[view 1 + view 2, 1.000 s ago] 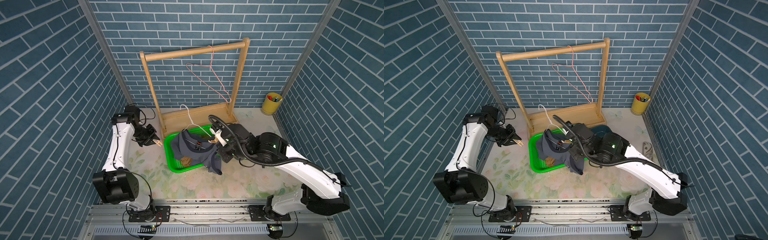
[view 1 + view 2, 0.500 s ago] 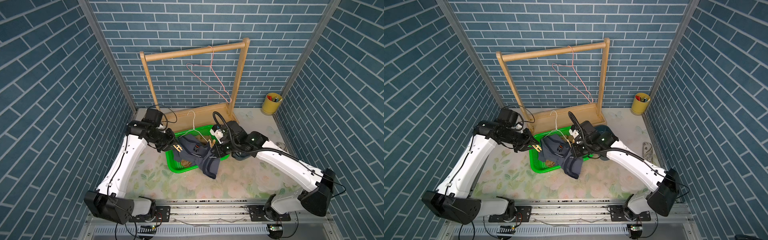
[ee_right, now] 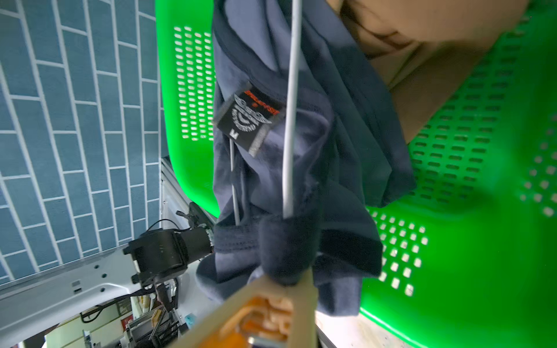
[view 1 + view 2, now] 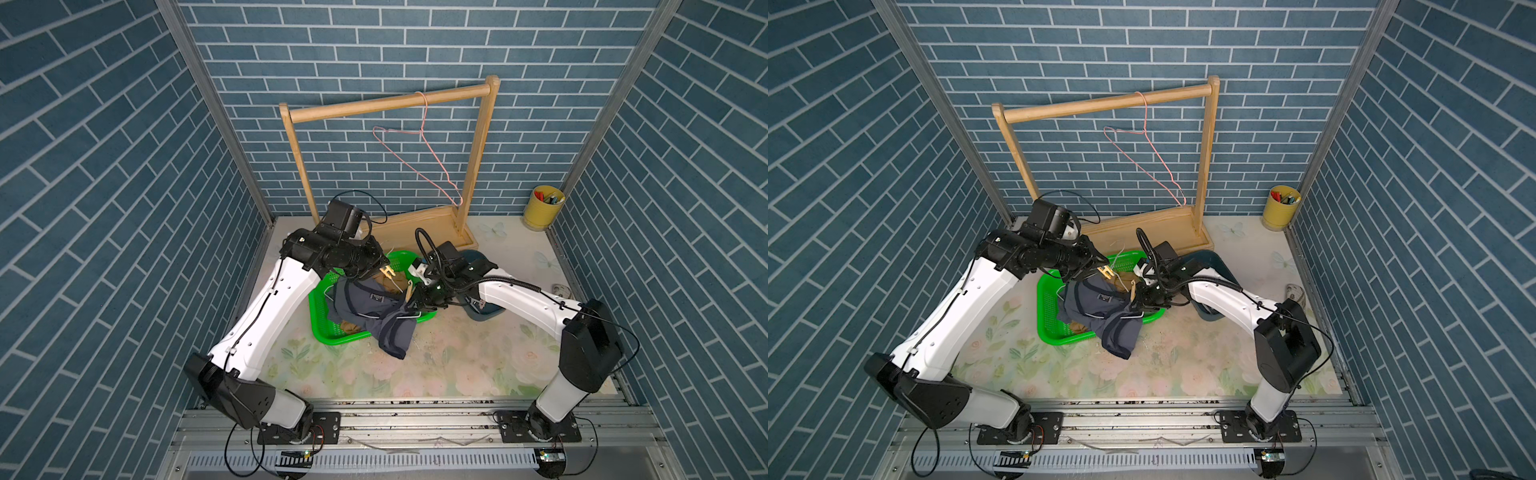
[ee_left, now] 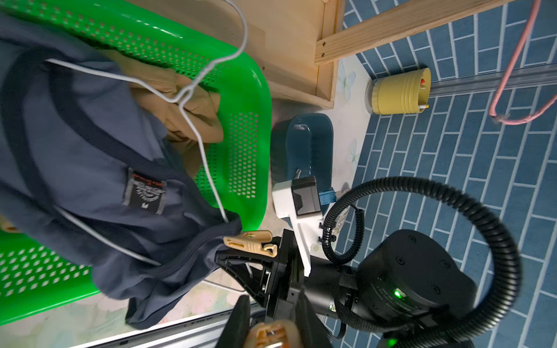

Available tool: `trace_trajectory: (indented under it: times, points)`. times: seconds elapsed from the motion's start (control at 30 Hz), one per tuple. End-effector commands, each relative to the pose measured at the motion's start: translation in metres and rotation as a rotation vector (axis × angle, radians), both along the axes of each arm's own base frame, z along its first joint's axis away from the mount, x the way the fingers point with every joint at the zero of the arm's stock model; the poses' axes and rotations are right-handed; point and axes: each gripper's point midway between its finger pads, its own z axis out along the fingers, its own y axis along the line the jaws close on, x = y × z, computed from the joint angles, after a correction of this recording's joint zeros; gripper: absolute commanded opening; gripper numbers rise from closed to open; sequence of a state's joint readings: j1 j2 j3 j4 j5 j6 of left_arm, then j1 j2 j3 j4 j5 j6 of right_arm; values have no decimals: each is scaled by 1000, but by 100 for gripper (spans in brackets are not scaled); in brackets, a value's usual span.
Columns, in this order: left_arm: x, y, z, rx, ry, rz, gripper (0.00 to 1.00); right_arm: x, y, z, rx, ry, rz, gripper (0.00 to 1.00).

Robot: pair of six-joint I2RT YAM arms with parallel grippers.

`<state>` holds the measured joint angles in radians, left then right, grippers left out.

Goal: Remove the clothespins securing tank tops to the hanger
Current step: Place the clothespin in the storage box.

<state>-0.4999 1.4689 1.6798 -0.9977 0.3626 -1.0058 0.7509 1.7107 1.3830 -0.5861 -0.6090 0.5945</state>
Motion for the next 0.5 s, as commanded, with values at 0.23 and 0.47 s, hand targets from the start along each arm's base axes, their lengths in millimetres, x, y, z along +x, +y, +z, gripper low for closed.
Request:
trace_trajectory:
  times: [0.23,0.47]
  points:
    - [-4,1,24,44,-106,-38,23,-2,-19,50,12,-45,-49,0]
    - [-2,-10,30,75,-142,-49,24,-23,-80,91,-49,-180,-179,0]
